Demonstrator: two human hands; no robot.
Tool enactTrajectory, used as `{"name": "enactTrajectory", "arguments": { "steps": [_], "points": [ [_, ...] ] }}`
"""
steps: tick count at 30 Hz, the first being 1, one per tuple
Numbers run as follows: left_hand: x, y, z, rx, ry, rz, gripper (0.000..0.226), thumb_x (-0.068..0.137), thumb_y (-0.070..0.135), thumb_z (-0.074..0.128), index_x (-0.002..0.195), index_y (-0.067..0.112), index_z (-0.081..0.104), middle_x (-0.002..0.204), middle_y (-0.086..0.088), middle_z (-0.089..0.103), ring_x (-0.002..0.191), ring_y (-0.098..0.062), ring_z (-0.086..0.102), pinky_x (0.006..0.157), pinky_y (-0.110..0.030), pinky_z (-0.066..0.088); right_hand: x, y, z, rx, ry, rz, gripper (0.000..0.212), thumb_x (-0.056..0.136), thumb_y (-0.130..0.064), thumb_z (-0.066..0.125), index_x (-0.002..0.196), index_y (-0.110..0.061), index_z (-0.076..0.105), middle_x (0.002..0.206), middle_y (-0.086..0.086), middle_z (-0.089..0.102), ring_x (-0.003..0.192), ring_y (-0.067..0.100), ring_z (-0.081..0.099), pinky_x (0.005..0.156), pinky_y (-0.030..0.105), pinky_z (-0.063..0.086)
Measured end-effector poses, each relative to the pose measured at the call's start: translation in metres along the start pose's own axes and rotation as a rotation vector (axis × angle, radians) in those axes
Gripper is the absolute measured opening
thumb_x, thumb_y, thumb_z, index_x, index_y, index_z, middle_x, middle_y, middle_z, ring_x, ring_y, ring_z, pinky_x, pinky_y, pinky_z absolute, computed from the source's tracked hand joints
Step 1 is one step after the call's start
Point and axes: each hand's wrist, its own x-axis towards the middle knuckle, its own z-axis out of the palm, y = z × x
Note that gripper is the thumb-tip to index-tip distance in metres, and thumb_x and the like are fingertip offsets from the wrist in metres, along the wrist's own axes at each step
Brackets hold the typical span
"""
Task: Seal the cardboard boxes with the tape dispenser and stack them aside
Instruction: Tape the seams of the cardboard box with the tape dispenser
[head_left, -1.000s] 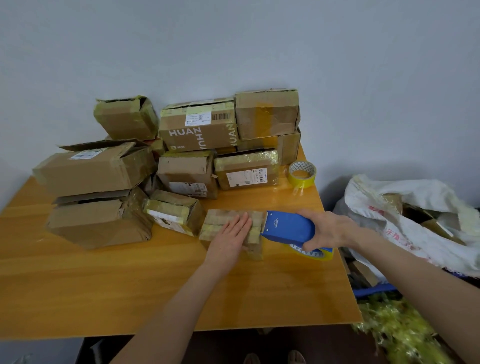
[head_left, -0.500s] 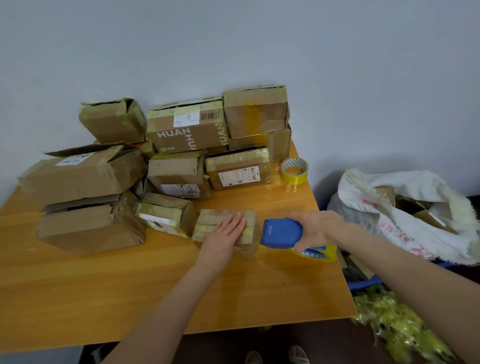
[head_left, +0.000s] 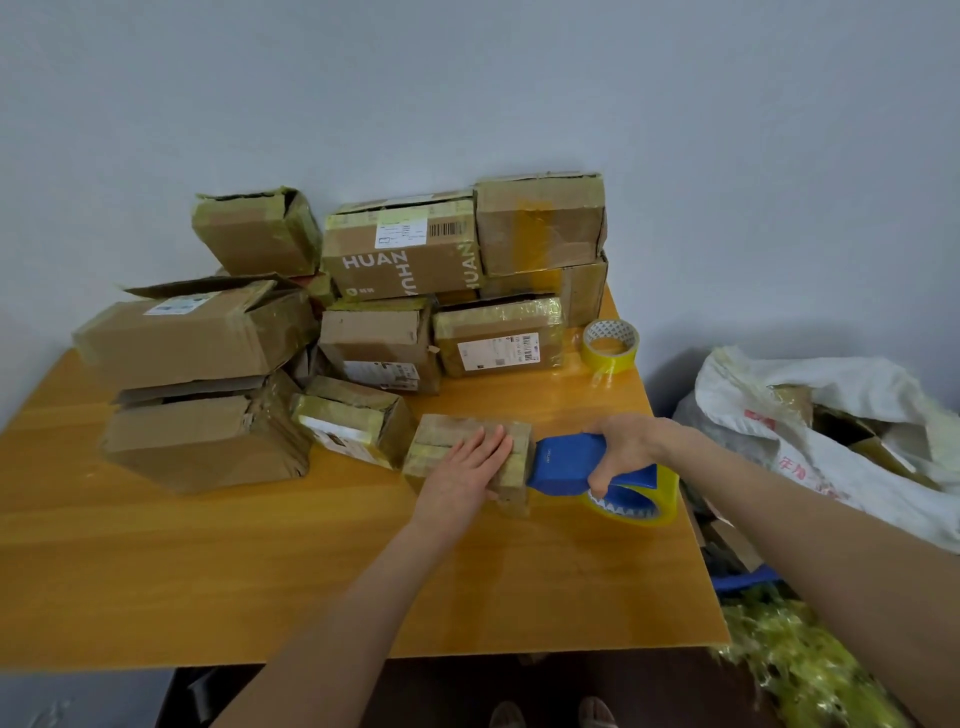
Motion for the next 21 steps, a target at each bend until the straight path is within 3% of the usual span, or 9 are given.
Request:
{"name": "enactTrajectory", "arguments": {
  "steps": [7,13,16,21],
  "points": [
    [0.0,0.003,-0.005,0.024,-0.027,-0.01,0.073,0.099,0.024,0.048,0.153,0.027,-0.002,0.16,0.008,-0.006,0.148,-0.016,-0.005,0.118,-0.029,-0.001,-0.012,-0.01,0.004,0.013,0.02,0.07,0.068,0.065,-0.04,0.079,0.124,-0.023,0.048,0.117,0.0,0.055,0.104,0.024,0.057,0.09,0.037,0.053],
    [-0.006,0.006,-0.005,0.036,-0.023,-0.028,0.074,0.098,0.022,0.048,0.152,0.029,-0.002,0.16,0.009,-0.007,0.148,-0.015,-0.005,0.12,-0.031,0.005,-0.016,-0.012,0.009,-0.127,0.086,0.009,0.06,0.068,-0.033,0.074,0.122,-0.029,0.048,0.104,-0.002,0.059,0.09,0.022,0.059,0.066,0.03,0.049],
    [-0.004,0.006,-0.007,0.027,-0.042,-0.031,0.073,0.099,0.02,0.048,0.153,0.029,-0.001,0.161,0.009,-0.006,0.148,-0.015,-0.004,0.121,-0.032,0.008,-0.009,-0.008,0.008,-0.084,0.067,0.02,0.06,0.065,-0.035,0.076,0.12,-0.027,0.051,0.107,0.0,0.06,0.094,0.023,0.061,0.077,0.035,0.054],
    [-0.001,0.003,-0.006,0.017,-0.065,-0.011,0.07,0.1,0.024,0.044,0.153,0.027,-0.001,0.161,0.008,-0.007,0.148,-0.017,-0.006,0.119,-0.03,-0.001,-0.001,-0.002,0.003,0.025,-0.004,0.046,0.068,0.068,-0.039,0.077,0.128,-0.023,0.048,0.125,0.002,0.056,0.11,0.025,0.057,0.094,0.038,0.052]
  ]
}}
